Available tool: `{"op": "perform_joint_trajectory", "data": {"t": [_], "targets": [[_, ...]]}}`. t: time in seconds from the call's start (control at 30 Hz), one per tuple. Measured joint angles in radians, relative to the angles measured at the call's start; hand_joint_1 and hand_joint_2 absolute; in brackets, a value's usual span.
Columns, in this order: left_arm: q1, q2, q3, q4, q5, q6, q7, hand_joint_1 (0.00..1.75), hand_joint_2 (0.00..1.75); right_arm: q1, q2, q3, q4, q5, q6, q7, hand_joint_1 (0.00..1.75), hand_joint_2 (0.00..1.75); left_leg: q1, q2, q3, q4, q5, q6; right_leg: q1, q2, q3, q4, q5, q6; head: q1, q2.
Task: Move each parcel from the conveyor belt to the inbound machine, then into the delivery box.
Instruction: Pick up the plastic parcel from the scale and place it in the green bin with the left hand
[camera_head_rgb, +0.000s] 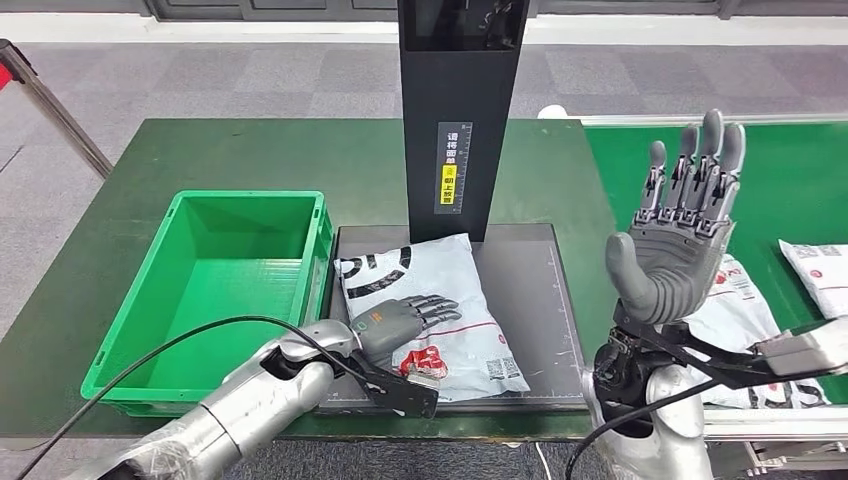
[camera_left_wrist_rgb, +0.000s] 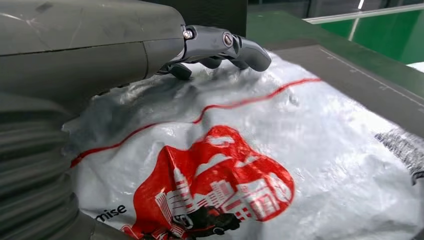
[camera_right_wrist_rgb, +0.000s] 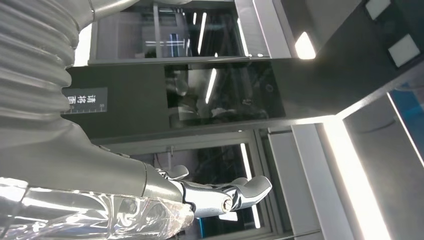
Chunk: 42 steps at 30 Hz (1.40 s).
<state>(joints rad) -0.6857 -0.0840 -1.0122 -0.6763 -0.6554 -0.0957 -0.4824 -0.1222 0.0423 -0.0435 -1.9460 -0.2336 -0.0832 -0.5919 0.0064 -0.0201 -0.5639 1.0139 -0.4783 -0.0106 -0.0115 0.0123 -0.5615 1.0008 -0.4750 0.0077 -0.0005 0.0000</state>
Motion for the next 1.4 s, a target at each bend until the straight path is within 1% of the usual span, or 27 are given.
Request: {"op": "perform_joint_trajectory", "data": {"t": [0.13, 0.47, 0.67, 0.8, 0.97, 1.2, 1.4], "targets": [[0.0, -0.022, 0.001, 0.049, -0.011, 0.021, 0.003, 0.0, 1.75, -0.007, -0.002, 0.0, 0.008, 0.002, 0.005, 0.002, 0.0, 1.75, 0.0, 0.0, 0.0, 0.0, 0.0, 0.0, 0.0, 0.0, 0.0, 0.0, 0.0, 0.0, 0.0, 0.0], [-0.003, -0.049, 0.004, 0.101, -0.04, 0.059, 0.018, 0.0, 1.75, -0.01, -0.016, 0.0, 0.008, 0.022, 0.02, 0.01, 0.0, 1.75, 0.0, 0.0, 0.0, 0.0, 0.001, 0.0, 0.0, 0.0, 0.0, 0.0, 0.0, 0.0, 0.0, 0.0], [-0.012, -0.07, 0.01, 0.125, -0.057, 0.068, 0.028, 0.0, 1.75, -0.032, -0.021, 0.001, 0.006, 0.041, 0.03, 0.038, 0.0, 1.75, 0.0, -0.001, 0.0, 0.0, 0.001, 0.0, 0.0, -0.001, 0.0, 0.0, 0.001, 0.0, 0.0, 0.0], [-0.019, -0.091, 0.015, 0.139, -0.072, 0.072, 0.033, 1.75, 1.75, -0.046, -0.022, 0.001, 0.002, 0.053, 0.03, 0.055, 0.0, 1.75, 0.0, -0.001, 0.0, 0.0, 0.002, 0.0, 0.0, -0.001, 0.0, 0.0, 0.001, 0.0, 0.0, 0.0], [-0.03, -0.108, 0.023, 0.156, -0.078, 0.073, 0.036, 1.75, 1.75, -0.046, -0.033, 0.001, -0.002, 0.056, 0.035, 0.051, 0.0, 1.75, 0.0, -0.001, 0.0, 0.0, 0.002, 0.0, 0.0, -0.001, 0.0, 0.0, 0.001, 0.0, 0.0, 0.0], [-0.034, -0.125, 0.032, 0.161, -0.084, 0.088, 0.035, 1.75, 1.75, -0.025, -0.062, 0.001, -0.001, 0.045, 0.049, 0.032, 0.0, 1.75, 0.0, -0.002, 0.0, 0.0, 0.001, 0.0, 0.0, -0.002, 0.0, 0.0, 0.001, 0.0, 0.0, 0.0], [-0.033, -0.131, 0.034, 0.158, -0.096, 0.099, 0.031, 1.75, 1.75, 0.002, -0.084, 0.001, -0.009, 0.032, 0.05, 0.019, 0.0, 1.75, 0.0, -0.002, 0.0, 0.0, 0.002, 0.0, 0.0, -0.002, 0.0, 0.0, 0.001, 0.0, 0.0, 0.0]]}}
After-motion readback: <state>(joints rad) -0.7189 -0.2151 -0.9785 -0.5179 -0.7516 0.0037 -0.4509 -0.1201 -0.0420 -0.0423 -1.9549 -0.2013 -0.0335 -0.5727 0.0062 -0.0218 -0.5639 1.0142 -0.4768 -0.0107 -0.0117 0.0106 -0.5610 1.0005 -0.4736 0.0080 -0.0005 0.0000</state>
